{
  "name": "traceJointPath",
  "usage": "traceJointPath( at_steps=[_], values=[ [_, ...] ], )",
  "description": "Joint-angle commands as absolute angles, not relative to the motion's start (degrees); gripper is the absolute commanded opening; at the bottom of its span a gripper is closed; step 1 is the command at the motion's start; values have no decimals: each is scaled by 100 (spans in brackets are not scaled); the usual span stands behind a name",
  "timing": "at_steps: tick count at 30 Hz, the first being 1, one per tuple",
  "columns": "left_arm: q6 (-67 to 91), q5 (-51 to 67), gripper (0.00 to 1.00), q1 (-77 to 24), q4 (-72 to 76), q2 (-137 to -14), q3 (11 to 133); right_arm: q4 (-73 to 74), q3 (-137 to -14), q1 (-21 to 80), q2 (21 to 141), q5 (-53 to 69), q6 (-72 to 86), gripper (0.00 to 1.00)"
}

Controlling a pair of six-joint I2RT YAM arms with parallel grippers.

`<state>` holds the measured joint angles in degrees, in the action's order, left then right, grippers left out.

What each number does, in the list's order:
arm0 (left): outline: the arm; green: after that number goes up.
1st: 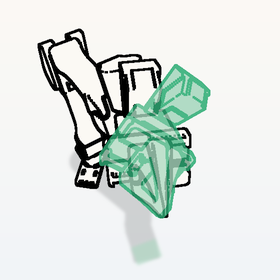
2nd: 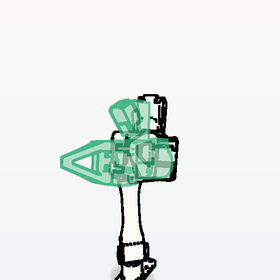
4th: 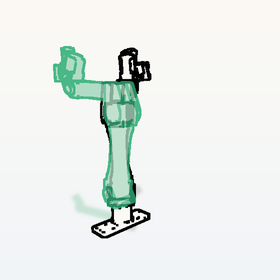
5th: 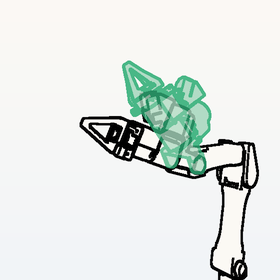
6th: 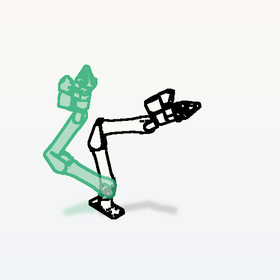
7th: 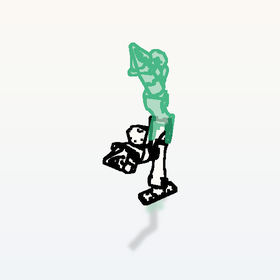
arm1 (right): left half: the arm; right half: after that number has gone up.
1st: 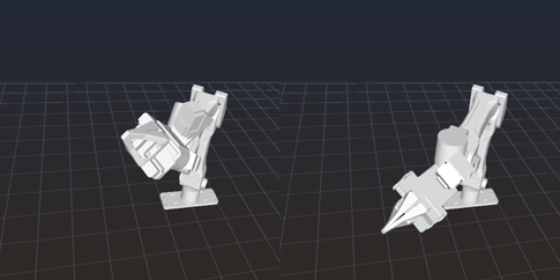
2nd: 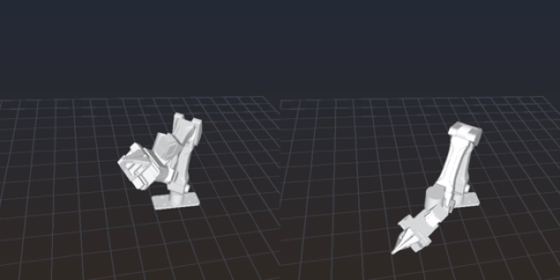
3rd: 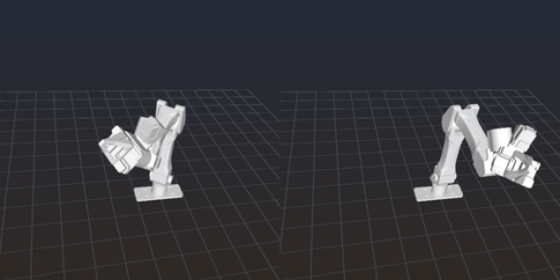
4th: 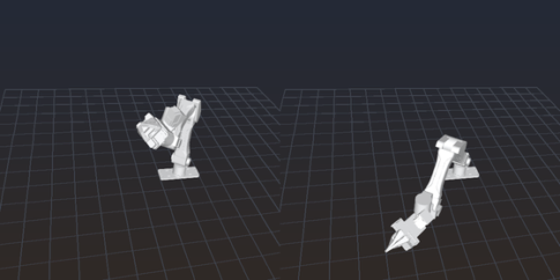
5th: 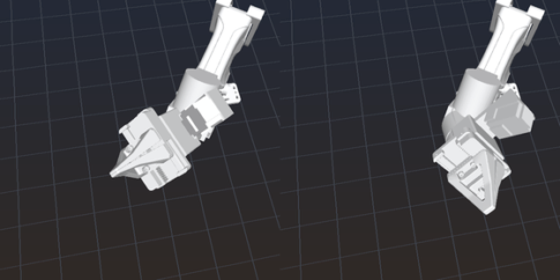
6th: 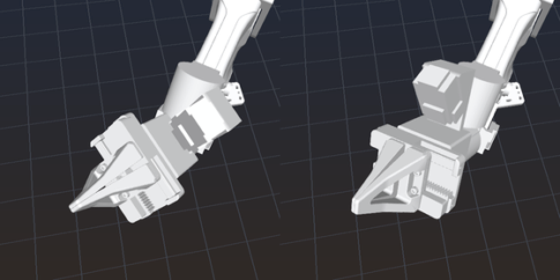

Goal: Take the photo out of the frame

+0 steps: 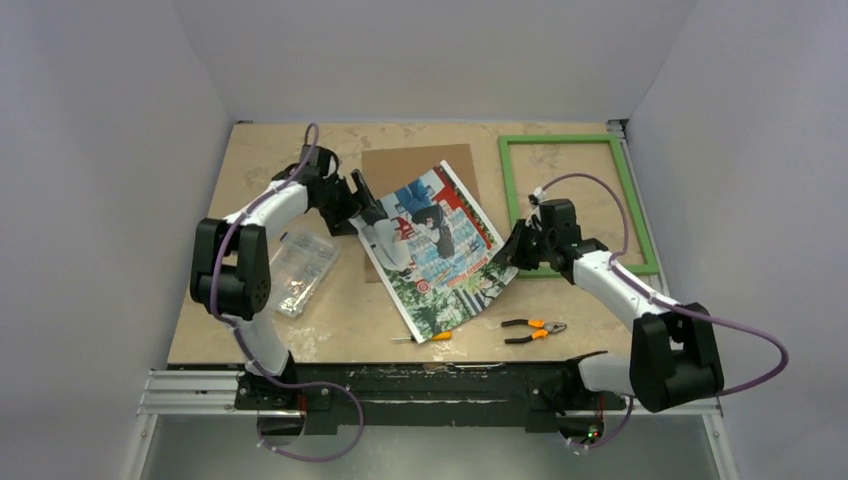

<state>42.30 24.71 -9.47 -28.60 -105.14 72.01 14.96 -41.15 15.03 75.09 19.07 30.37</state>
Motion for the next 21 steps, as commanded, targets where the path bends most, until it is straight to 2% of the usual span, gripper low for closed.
traceJointPath(
  at_steps=[1, 5, 9, 21],
  values=[
    [3701, 1835, 83, -995, -3068, -9539, 7510, 457, -3861, 1248, 7177, 1574, 4213, 0],
    [3693, 1842, 83, -1072, -3059, -9351, 7497, 45, -3895, 1196, 7322, 1111, 4882, 0],
    [3818, 2051, 83, -1107, -2972, -9320, 7461, -485, -4148, 1206, 7955, 1112, 5166, 0],
    [4166, 2527, 83, -1116, -2693, -9274, 7310, -1088, -4603, 1380, 8950, 1602, 4774, 0]
  ],
)
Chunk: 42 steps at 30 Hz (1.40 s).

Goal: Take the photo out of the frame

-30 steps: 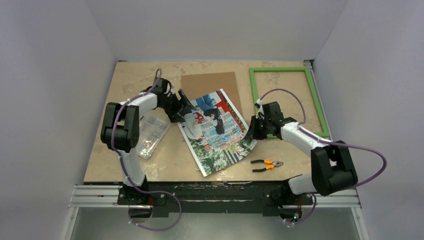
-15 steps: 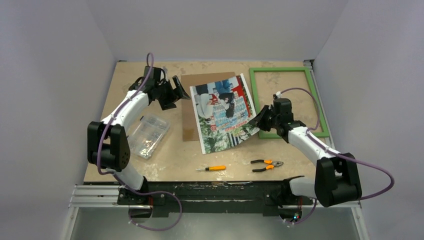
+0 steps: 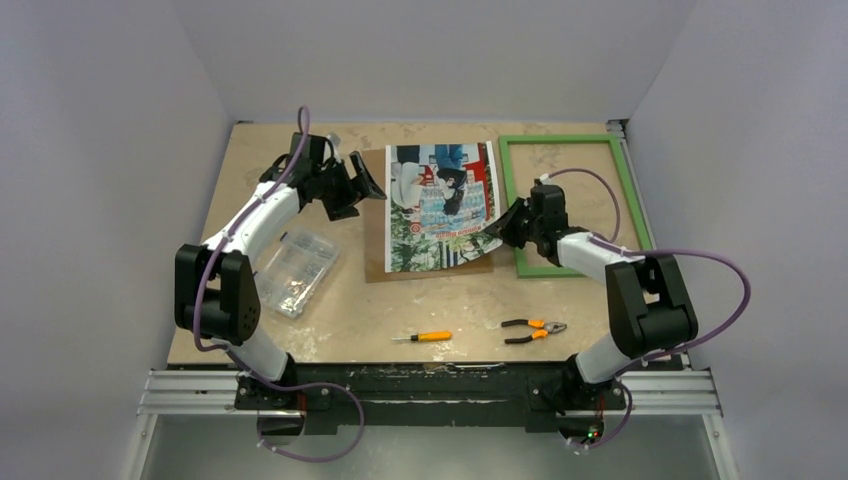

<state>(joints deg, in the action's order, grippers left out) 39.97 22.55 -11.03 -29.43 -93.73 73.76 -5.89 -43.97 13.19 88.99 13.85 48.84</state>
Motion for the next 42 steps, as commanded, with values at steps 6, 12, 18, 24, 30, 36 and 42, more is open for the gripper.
traceJointPath(
  at_steps=[6, 12, 18, 24, 30, 36, 42],
  values=[
    [4184, 2540, 83, -1116, -2662, -9264, 7286, -1440, -4642, 1540, 9267, 1784, 4833, 0],
    [4192, 2556, 83, -1116, -2655, -9282, 7280, -1536, -4661, 1698, 9403, 1820, 4851, 0],
    [4223, 2594, 83, -1116, -2623, -9301, 7268, -1692, -4600, 1815, 9480, 1804, 4932, 0],
    [4225, 2605, 83, -1116, -2616, -9314, 7259, -1758, -4585, 1819, 9555, 1807, 4950, 0],
    [4236, 2644, 83, -1116, -2608, -9329, 7260, -1791, -4544, 1822, 9586, 1873, 4949, 0],
    [4254, 2662, 83, -1116, -2597, -9325, 7251, -1728, -4560, 1823, 9626, 1863, 4843, 0],
    [4236, 2617, 83, -1116, -2600, -9312, 7242, -1576, -4684, 1828, 9723, 1868, 4759, 3]
  ],
)
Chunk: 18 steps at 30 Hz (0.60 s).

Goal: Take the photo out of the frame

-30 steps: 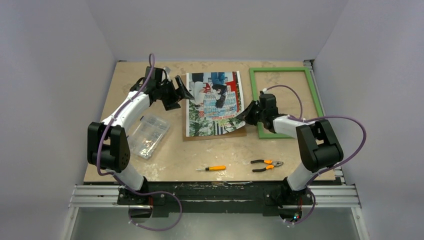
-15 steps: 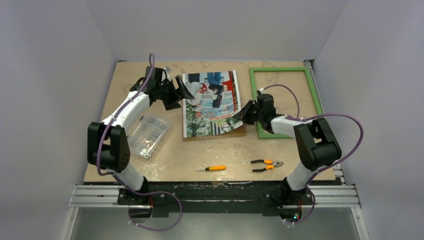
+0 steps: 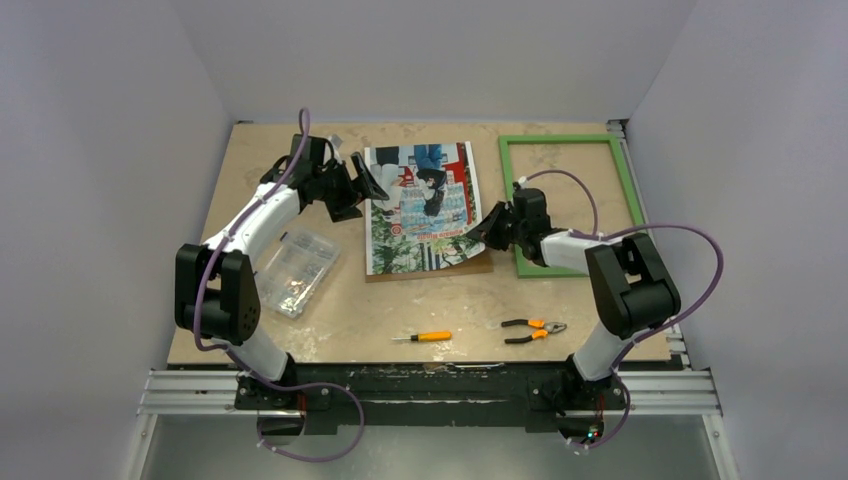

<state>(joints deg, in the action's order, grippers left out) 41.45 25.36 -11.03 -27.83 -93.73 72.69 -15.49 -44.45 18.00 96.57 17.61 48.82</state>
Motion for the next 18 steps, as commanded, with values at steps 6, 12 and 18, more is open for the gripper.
traceJointPath(
  at_steps=[6, 12, 18],
  values=[
    [4253, 2641, 83, -1118, -2592, -9323, 7242, -1288, -4764, 1828, 9677, 1700, 4603, 18],
    [4237, 2625, 83, -1116, -2600, -9300, 7242, 139, -5313, 1900, 9618, 917, 4010, 40],
    [4050, 2390, 83, -1157, -2709, -9240, 7250, 1942, -5891, 2322, 9292, -829, 3159, 57]
  ],
)
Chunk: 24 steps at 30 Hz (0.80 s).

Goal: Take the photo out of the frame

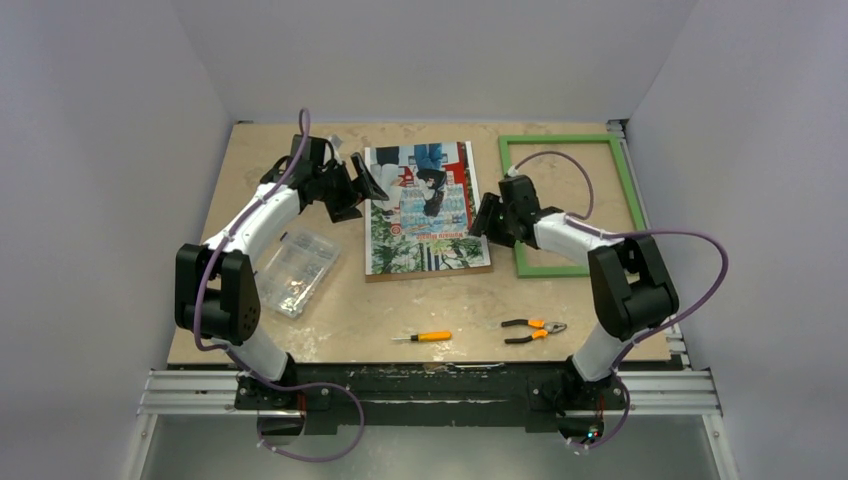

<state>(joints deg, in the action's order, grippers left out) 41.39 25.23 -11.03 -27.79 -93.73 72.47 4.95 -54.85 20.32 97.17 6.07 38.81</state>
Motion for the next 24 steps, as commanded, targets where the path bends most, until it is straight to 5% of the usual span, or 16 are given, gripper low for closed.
traceJointPath(
  at_steps=[1, 12, 24],
  values=[
    [3947, 2257, 83, -1185, -2767, -9193, 7271, 2216, -5945, 2487, 9149, -1110, 3072, 60],
    [2473, 735, 86, -2021, -2115, -6619, 6624, 3139, -5117, 2792, 5447, -1291, 2377, 90],
    [2527, 892, 89, -2030, -3581, -3671, 7569, 4986, -7197, 2794, 3550, -2033, 1729, 99]
  ],
)
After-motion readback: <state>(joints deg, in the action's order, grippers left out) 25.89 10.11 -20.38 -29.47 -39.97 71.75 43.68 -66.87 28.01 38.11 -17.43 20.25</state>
